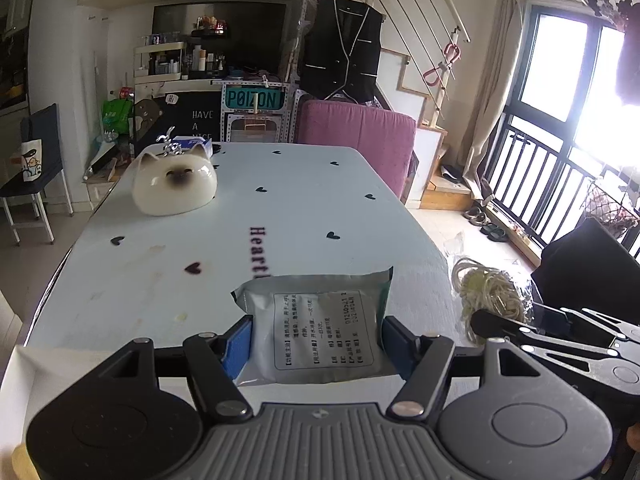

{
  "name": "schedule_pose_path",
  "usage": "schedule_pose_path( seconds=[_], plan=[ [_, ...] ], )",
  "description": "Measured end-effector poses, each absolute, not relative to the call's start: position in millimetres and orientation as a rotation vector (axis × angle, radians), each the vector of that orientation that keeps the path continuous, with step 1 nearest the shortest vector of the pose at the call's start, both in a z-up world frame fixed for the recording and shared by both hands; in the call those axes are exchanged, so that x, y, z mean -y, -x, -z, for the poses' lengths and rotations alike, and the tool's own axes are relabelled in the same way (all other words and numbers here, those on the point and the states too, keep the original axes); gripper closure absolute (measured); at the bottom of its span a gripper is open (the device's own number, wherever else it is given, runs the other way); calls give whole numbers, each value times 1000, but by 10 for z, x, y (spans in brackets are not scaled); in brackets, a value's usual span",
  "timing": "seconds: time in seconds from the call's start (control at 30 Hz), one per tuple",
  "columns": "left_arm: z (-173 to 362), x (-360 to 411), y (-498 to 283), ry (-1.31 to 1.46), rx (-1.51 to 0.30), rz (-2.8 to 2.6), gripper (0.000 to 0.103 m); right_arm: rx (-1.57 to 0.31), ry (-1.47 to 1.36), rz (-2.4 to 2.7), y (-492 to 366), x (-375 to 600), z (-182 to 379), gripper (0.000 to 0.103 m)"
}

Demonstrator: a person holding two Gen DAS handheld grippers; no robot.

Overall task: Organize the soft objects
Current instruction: 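Carry the sachet and bagged beaded cords toward the tray with both tools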

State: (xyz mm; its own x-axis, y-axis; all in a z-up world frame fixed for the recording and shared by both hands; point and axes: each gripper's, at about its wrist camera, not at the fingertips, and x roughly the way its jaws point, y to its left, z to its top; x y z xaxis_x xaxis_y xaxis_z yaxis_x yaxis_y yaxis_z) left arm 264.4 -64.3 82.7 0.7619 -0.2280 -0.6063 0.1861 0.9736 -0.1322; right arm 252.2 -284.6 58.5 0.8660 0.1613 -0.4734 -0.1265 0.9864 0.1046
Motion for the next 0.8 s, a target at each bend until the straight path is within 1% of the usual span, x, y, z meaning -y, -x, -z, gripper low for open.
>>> schedule_pose_path(
  seconds=[0.47,0.8],
  plan=[
    [-762,120,-2006,113,-653,193,35,-517,-83,-228,-1982,2311,-588,49],
    [-789,-588,-1768,106,-629,100,34,-566,-119,-293,-1934,1854,-503,49]
  ],
)
